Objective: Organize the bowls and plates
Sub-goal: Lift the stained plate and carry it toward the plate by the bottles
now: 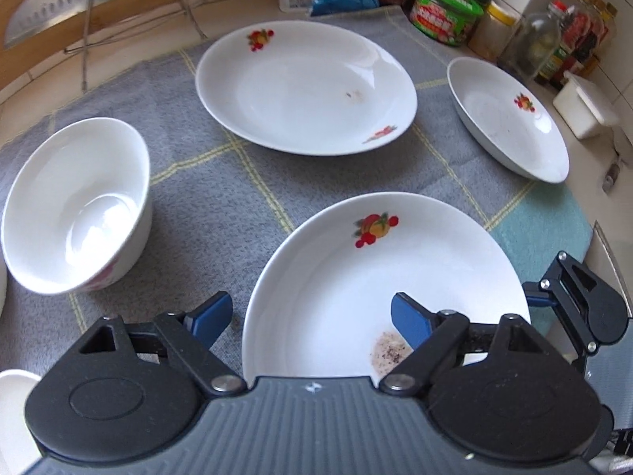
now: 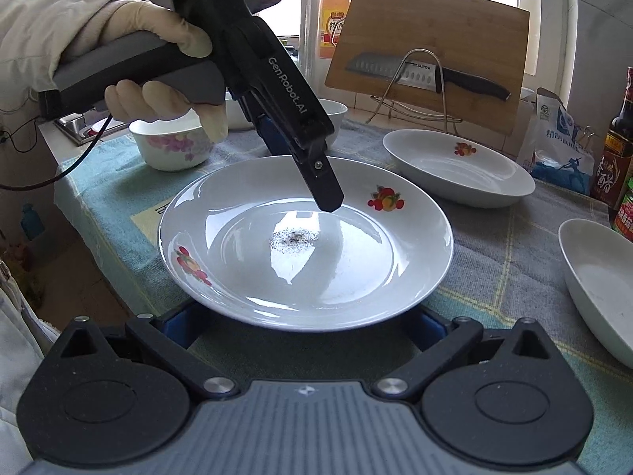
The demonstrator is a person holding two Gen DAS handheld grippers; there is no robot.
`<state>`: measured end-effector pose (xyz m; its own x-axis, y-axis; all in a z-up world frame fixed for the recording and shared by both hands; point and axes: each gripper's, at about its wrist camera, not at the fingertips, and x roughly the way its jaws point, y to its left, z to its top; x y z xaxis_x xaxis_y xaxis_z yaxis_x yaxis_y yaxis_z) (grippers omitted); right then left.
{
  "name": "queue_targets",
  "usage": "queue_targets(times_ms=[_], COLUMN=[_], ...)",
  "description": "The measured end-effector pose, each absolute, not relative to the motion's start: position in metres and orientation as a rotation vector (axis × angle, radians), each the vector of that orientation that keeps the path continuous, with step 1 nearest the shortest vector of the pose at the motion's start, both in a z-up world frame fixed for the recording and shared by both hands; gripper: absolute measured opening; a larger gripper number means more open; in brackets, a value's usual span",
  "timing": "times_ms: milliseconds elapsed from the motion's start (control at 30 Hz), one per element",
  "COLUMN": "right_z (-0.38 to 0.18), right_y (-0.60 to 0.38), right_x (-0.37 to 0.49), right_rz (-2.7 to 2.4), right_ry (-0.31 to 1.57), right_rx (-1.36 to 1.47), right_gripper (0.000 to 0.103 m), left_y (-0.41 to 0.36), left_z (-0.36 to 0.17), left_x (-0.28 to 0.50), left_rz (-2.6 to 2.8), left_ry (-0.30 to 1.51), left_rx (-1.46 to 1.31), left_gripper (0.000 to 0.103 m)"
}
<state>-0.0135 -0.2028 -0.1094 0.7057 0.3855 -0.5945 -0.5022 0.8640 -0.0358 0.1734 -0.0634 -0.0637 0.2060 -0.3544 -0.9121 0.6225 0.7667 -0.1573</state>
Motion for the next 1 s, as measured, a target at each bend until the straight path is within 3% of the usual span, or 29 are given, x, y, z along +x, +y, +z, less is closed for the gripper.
queue_targets(times_ms=[1000], right_z=[-0.105], right_y=[-0.199], right_x=[-0.009], right_rz=[0.491], right_ry=[0.647], right_rx=[-0.225], right_gripper=[0.103], left_y=[-0.083], left_z=[-0.068], left_x=[0.196], left_rz=[-0.888], left_ry=[1.336], left_rx=[0.344], left_gripper=[0.086])
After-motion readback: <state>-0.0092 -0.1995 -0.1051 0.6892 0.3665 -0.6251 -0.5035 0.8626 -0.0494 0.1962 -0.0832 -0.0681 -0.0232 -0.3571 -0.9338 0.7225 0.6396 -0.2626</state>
